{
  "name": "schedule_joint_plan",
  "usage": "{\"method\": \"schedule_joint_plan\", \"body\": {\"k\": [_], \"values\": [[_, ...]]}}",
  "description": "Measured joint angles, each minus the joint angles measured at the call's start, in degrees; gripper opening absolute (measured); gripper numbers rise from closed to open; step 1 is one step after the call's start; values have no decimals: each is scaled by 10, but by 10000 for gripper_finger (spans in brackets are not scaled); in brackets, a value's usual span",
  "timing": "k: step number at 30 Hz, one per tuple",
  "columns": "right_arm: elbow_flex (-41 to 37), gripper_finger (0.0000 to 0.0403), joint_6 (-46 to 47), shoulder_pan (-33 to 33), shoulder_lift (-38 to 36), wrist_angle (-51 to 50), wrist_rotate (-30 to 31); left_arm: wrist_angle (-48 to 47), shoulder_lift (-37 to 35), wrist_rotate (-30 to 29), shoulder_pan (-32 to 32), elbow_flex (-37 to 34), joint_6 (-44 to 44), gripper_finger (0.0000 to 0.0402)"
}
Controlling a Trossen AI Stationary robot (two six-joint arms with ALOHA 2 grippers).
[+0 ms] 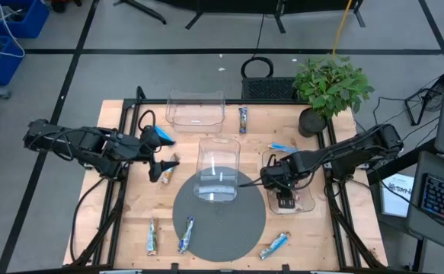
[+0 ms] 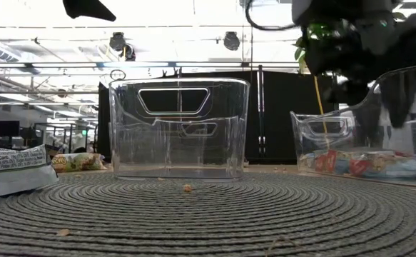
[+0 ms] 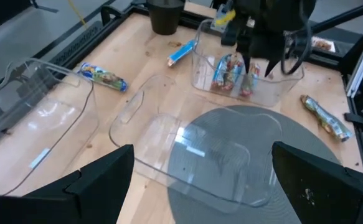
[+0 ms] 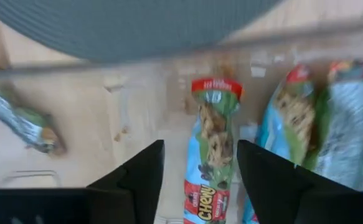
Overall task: Pick and place Granola Bars by type
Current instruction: Put the yellow granola bar into the bottom left transparent bin
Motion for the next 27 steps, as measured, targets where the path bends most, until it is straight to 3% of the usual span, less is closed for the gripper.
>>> {"method": "schedule_joint_plan", "body": {"k": [11,18,27], "values": [[161,215,-28,-41,0,-106,1,-12,0,0,0,0,0,381],[219,215,-36,-42,0,-88,4,-12,0,0,0,0,6,381],[231,216,-34,-42,-19,-20,4,-13,0,0,0,0,6,381]]}}
